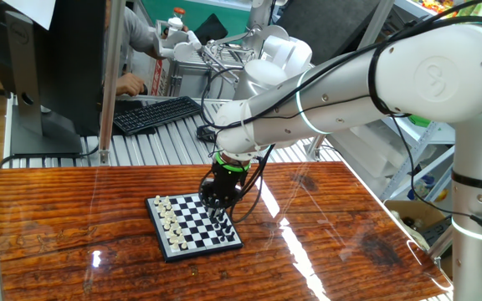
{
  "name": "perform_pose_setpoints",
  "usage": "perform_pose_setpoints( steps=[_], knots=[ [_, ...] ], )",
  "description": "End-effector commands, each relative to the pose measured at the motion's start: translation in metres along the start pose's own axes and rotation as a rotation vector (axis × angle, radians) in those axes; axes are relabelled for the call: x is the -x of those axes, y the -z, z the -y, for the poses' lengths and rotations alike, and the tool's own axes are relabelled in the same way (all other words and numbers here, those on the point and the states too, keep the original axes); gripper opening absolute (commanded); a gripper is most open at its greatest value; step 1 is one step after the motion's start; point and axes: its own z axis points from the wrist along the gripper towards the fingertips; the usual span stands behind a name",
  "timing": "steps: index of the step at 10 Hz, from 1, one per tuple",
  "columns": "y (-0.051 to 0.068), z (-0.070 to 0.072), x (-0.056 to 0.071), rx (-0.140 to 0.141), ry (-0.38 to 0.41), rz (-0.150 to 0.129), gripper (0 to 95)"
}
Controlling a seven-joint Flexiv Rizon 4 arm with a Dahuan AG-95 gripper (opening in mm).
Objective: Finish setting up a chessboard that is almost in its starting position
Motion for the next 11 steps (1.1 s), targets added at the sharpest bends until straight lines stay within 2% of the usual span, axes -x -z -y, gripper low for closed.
perform_pose_setpoints(
  steps=[1,11],
  knots=[
    [-0.0002,0.0001,0.0,0.0,0.0,0.004,0.0],
    [-0.0023,0.0001,0.0004,0.001,-0.001,0.015,0.0]
  ],
)
